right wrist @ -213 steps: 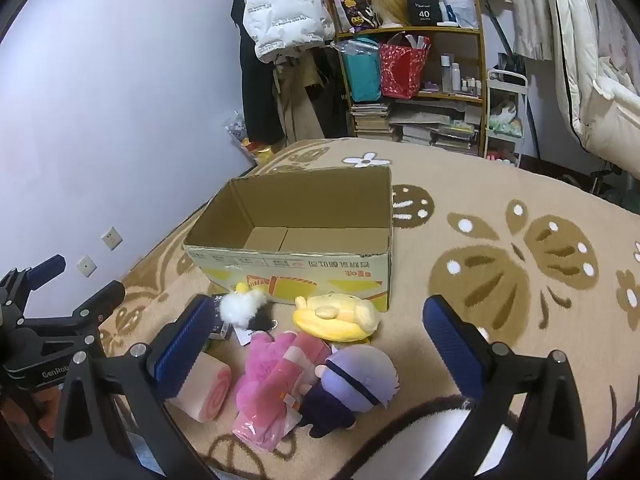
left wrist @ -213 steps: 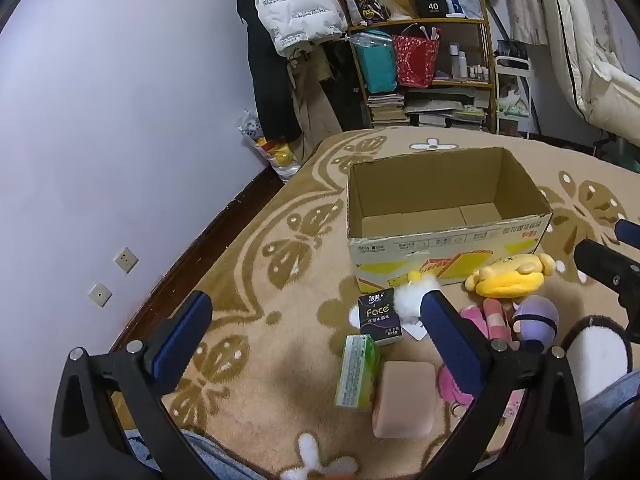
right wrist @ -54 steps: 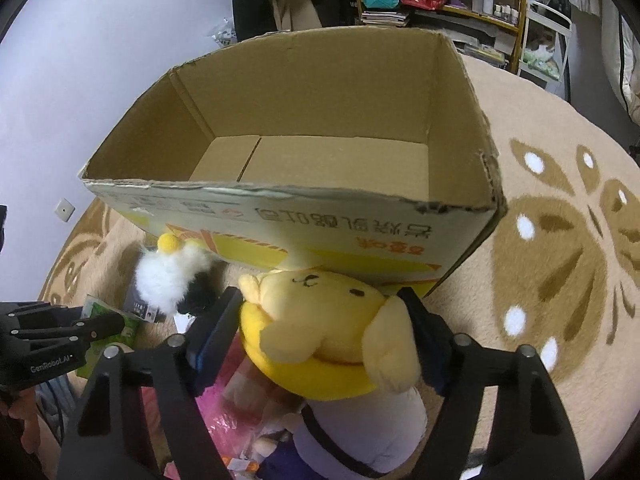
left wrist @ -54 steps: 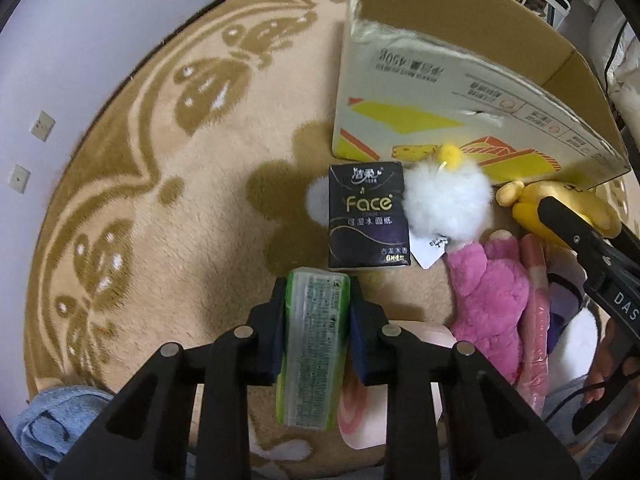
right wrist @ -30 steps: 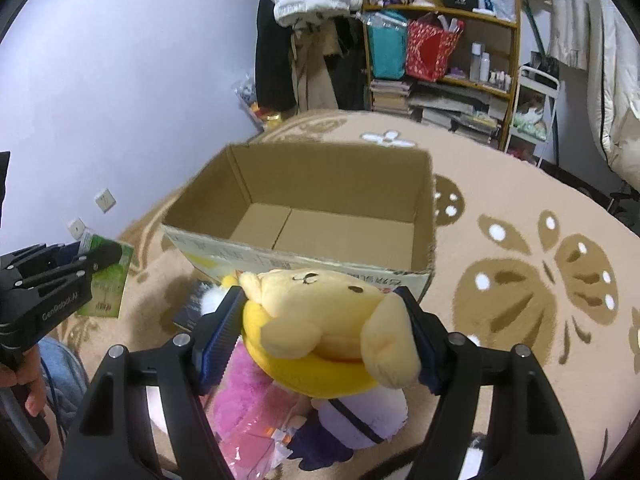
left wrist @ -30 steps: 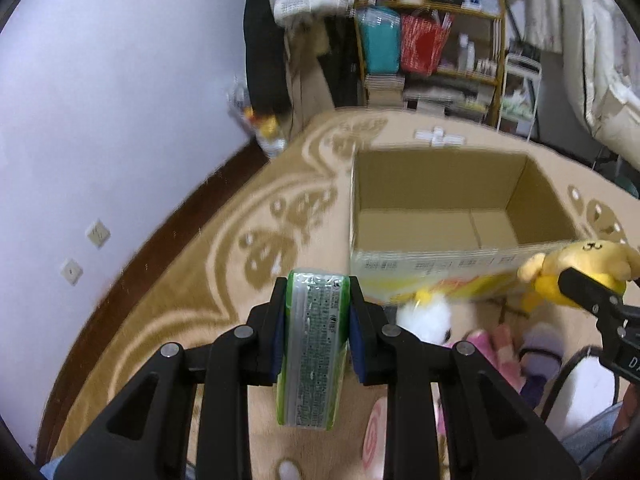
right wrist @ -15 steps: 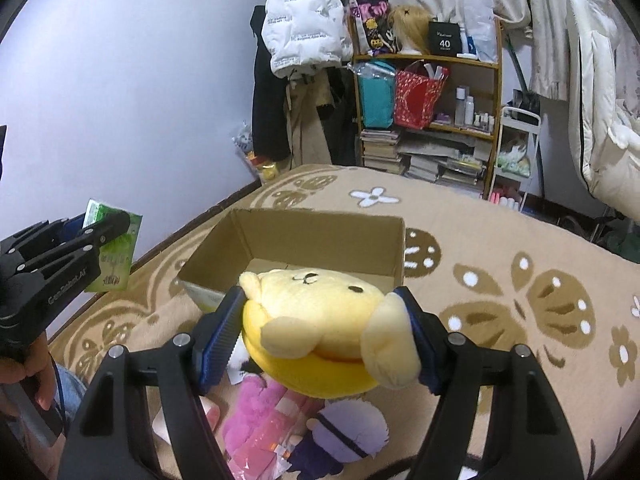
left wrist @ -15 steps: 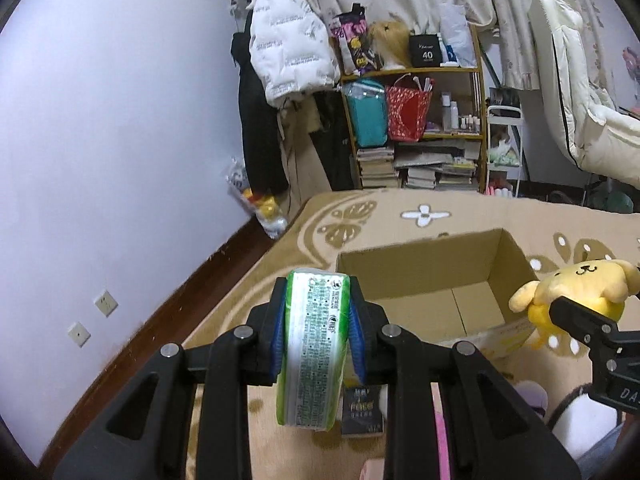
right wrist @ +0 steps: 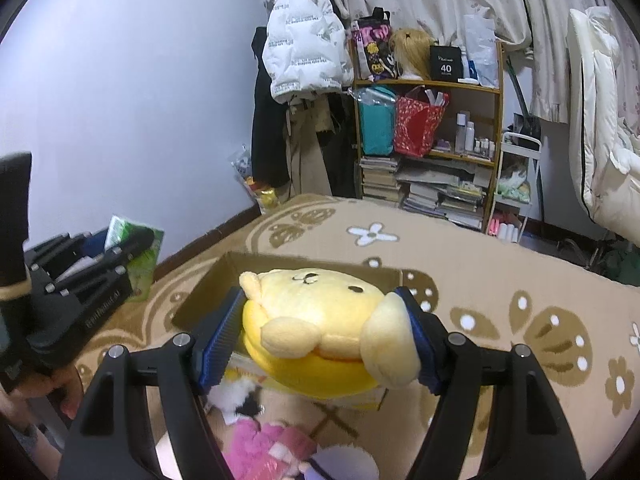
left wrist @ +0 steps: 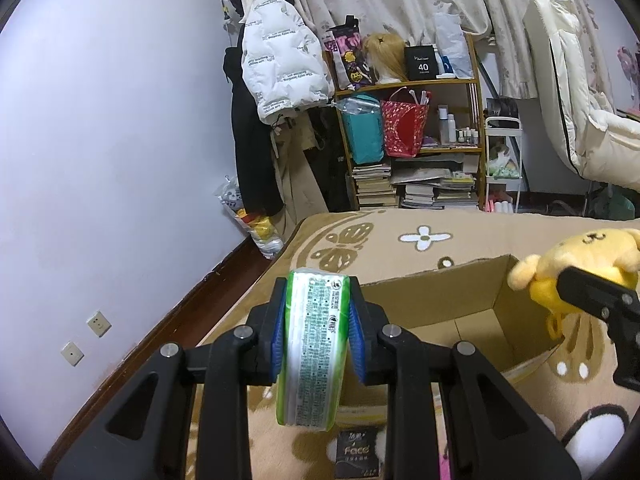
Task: Organize soft objects
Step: 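Lift and carry the green pack and yellow plush over the open box with both tools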
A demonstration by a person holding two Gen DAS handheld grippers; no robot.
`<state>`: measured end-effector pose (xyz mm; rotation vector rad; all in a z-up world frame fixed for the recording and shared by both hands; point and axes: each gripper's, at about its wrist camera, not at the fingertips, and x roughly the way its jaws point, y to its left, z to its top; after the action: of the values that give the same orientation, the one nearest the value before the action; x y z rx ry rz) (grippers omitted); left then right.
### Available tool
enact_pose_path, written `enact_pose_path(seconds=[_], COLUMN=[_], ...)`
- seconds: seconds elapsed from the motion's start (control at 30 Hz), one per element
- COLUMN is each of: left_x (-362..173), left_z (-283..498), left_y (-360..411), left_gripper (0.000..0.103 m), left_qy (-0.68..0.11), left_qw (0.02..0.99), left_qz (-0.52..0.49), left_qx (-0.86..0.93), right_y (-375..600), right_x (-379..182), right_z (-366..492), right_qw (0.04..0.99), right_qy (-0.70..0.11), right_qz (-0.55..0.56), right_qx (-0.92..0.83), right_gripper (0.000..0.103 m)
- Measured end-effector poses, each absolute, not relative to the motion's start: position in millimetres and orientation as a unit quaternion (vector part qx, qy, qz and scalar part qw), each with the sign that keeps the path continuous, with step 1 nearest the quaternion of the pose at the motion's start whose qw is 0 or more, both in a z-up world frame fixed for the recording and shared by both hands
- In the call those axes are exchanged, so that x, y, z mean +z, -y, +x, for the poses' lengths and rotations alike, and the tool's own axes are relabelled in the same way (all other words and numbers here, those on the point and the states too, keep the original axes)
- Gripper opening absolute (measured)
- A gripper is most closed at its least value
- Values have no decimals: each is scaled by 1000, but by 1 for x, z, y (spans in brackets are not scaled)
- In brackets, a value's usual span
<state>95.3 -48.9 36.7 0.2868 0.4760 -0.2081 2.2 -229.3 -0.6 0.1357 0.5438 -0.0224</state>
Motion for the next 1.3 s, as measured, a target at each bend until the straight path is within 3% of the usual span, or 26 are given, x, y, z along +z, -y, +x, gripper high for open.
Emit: enact_pose_path(seconds=[0.33,0.73,1.3], left_x=[25,-14,-36], left_z=[117,147,150], left_y=[50,60,74], left_gripper=[26,26,29], left_qy=[-252,-327,-361], left_qw=[952,929,911], left_qz=[120,105,137], left_qx=[-122,-137,-145], right_y=[228,228,231], right_x=[-8,-37,-67], right_z=[32,61,75], right_qw=[962,954,941], right_qy=[-263,-298,-337], right_qz=[72,45,36], right_qx=[9,4,-9], right_gripper=[78,79,83])
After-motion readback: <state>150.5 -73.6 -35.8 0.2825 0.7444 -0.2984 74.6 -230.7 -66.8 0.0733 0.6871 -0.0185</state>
